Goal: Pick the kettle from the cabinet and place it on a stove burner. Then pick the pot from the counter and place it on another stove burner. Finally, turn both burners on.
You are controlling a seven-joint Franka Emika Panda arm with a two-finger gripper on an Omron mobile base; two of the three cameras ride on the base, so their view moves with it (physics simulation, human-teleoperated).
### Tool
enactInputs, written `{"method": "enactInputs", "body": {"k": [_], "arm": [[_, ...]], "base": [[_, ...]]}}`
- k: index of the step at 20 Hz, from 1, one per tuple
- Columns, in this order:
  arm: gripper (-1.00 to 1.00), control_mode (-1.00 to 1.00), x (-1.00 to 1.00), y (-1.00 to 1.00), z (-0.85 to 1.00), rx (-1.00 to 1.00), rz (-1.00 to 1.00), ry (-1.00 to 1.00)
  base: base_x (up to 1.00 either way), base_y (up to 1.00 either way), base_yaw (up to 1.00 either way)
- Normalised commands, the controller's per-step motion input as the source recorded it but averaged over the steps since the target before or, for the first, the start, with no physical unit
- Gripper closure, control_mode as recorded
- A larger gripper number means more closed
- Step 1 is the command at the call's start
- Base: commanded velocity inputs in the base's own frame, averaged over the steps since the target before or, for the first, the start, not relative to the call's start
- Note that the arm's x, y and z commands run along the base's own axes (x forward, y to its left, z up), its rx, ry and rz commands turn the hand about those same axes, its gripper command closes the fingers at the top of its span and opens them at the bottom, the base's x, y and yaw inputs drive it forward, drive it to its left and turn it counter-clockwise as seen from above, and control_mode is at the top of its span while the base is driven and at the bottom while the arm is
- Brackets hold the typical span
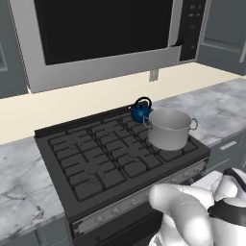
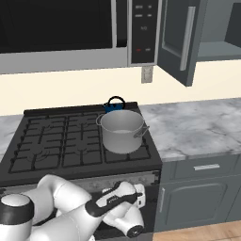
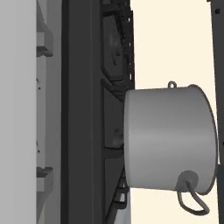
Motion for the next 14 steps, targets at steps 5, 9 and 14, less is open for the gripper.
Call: {"method": "enactInputs", "body": {"k": [5, 9, 14], "arm": [[-1.0, -1.0, 0.11, 0.0, -0.16, 0.02, 0.0, -0.05], [-1.0, -1.0, 0.14, 0.0, -0.18, 0.02, 0.0, -0.04], [-1.0, -1.0, 0.24, -0.03, -0.16, 0.03, 0.0, -0.01]], "base": [[0.0, 0.0, 0.0], [0.0, 0.0, 0.0], [0.0, 0.0, 0.0]]}}
